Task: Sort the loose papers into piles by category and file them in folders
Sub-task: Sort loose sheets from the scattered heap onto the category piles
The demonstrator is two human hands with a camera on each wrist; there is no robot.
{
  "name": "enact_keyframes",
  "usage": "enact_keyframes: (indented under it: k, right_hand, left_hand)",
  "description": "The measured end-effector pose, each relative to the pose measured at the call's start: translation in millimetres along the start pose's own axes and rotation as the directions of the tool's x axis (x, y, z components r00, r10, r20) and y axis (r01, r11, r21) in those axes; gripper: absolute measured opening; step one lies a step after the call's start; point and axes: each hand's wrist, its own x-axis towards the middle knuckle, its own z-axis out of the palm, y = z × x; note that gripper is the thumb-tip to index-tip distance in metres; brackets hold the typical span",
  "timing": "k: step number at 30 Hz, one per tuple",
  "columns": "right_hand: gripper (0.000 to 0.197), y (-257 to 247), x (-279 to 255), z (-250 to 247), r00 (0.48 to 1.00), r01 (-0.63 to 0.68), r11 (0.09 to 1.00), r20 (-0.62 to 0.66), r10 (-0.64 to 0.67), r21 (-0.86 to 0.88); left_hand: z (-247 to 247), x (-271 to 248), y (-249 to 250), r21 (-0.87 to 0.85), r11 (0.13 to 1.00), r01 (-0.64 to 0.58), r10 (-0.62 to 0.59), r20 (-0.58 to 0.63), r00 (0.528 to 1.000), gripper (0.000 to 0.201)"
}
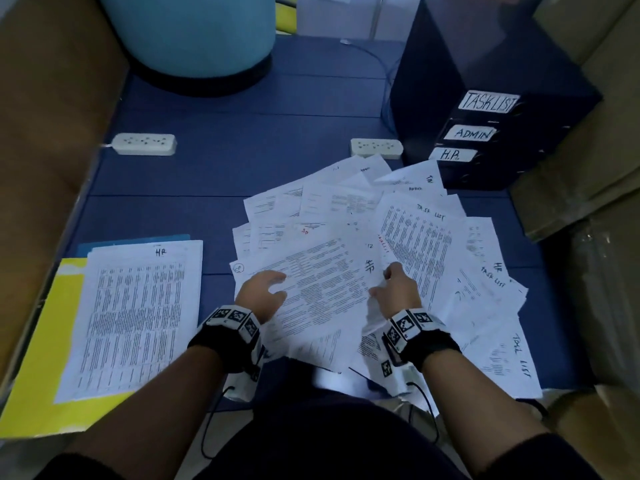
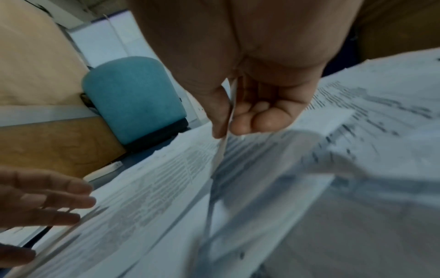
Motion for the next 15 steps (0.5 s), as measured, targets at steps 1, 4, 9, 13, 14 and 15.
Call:
enact_keyframes:
  k: [1,4,9,13,14,15]
  right_hand:
    - [0.018,0.2,2.8,-5.0,0.999,0.04,0.999,-0.009,-0.04,0.002]
    - [0.012,-1.0,7.4,-25.6,0.983,0.179,0.984,-0.029,-0.179,0.003]
    - [0.016,2.3,26.8,-52.6,0.951,0.23,0.964,-0.179,-0.253,-0.136]
    - [0.021,3.2,33.2,-64.9,0.953,0.147,0.967,-0.232,-0.195,-0.21]
    - [0.023,3.3,31.7,-68.5,0.945,0.165,0.966,-0.25,-0.212,-0.197]
    - [0.023,2.2,29.3,-72.6,0.932,0.215,0.963,-0.261,-0.252,-0.16]
  left_hand:
    - [-0.8,-0.4,0.0,-0.006,1.0,0.014,-0.014,-0.012,1.0,0.041]
    - [-4.8,-2.8,2.6,0.01,1.0,0.025,-0.024,-0.06,0.998,0.043]
    - [-13.8,-3.4,13.3,-0.059,0.998,-0.003,-0.005,-0.129,0.992,0.042]
    - [-14.9,-2.2,28.8,-0.109,0.994,-0.031,0.015,-0.151,0.988,0.038]
    - [-14.5,-1.5,32.8,-0.122,0.992,-0.043,0.025,-0.15,0.988,0.038]
    - [-14.0,-0.8,36.7,-0.128,0.99,-0.058,0.039,-0.147,0.988,0.039]
